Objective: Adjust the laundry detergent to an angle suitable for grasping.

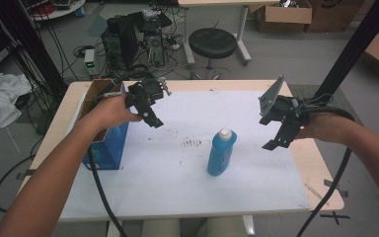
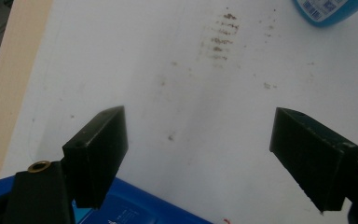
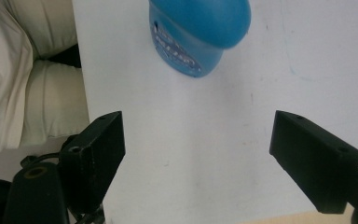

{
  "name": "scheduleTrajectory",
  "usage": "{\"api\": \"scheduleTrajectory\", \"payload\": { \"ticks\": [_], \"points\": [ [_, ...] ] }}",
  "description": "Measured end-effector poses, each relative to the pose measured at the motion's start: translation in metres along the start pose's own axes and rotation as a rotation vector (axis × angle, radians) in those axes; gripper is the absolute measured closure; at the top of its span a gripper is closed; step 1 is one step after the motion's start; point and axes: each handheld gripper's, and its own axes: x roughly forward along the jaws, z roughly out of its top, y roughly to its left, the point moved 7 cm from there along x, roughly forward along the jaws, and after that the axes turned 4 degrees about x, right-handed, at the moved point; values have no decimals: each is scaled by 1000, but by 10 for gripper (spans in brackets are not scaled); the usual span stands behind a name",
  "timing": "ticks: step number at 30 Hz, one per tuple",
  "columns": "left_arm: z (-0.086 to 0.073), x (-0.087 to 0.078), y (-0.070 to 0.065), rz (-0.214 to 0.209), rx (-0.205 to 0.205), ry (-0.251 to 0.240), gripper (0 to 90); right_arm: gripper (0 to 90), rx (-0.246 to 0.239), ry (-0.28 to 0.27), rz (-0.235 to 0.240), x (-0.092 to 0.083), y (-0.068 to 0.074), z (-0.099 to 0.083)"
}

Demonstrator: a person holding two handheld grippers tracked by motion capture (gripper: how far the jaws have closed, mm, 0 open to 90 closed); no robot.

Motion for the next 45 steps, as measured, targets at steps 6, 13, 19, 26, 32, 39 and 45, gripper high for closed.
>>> {"api": "scheduleTrajectory", "payload": {
  "ticks": [6, 13, 19, 26, 32, 39, 45],
  "points": [
    [4, -1, -8, 15, -26, -31, 196, 181, 33, 0, 0, 6, -4, -16],
    [9, 4, -17, 32, -85, -81, 197, 181, 60, -7, -3, 10, -7, -25],
    [13, 10, -22, 50, -123, -142, 196, 181, 64, -18, -5, 11, -8, -25],
    [11, 23, -27, 81, -141, -203, 198, 181, 63, -22, -1, 12, -7, -25],
    [9, 33, -27, 85, -175, -290, 196, 181, 59, -28, -2, 13, -6, -23],
    [8, 37, -27, 116, -199, -447, 193, 181, 66, -35, -3, 12, -7, -23],
    [7, 40, -28, 128, -214, -505, 190, 181, 68, -38, -2, 12, -8, -23]
  ]
}}
